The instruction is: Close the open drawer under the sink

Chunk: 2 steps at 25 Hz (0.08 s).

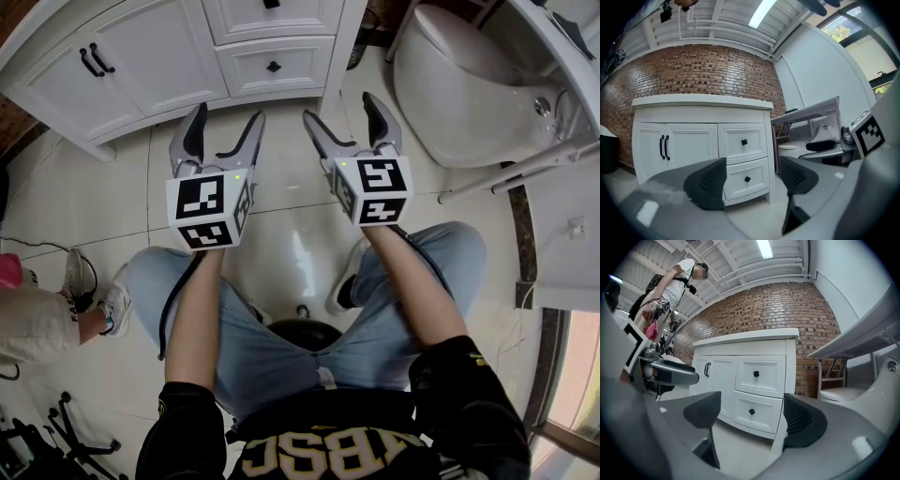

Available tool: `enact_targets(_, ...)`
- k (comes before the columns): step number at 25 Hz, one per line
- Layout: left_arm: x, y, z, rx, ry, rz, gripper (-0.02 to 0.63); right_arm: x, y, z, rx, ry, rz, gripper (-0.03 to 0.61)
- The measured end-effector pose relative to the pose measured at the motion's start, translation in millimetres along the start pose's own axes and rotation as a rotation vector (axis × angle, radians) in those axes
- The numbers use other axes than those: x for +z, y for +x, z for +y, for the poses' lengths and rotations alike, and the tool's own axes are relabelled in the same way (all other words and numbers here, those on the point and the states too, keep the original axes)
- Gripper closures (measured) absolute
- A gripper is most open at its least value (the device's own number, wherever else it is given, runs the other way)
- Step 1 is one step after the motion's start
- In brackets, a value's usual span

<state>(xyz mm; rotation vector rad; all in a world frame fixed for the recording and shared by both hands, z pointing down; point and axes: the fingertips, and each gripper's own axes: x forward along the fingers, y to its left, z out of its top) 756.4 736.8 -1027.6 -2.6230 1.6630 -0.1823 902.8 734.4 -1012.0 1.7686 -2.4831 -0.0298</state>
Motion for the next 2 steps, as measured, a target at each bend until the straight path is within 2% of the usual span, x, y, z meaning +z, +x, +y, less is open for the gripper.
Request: enact_targets(2,1.1,0.3,-1.7,-0.004,0.006,-0.001,0.256,0.8,0.1,-0.6,-0.001,0.000,0.000,0.164)
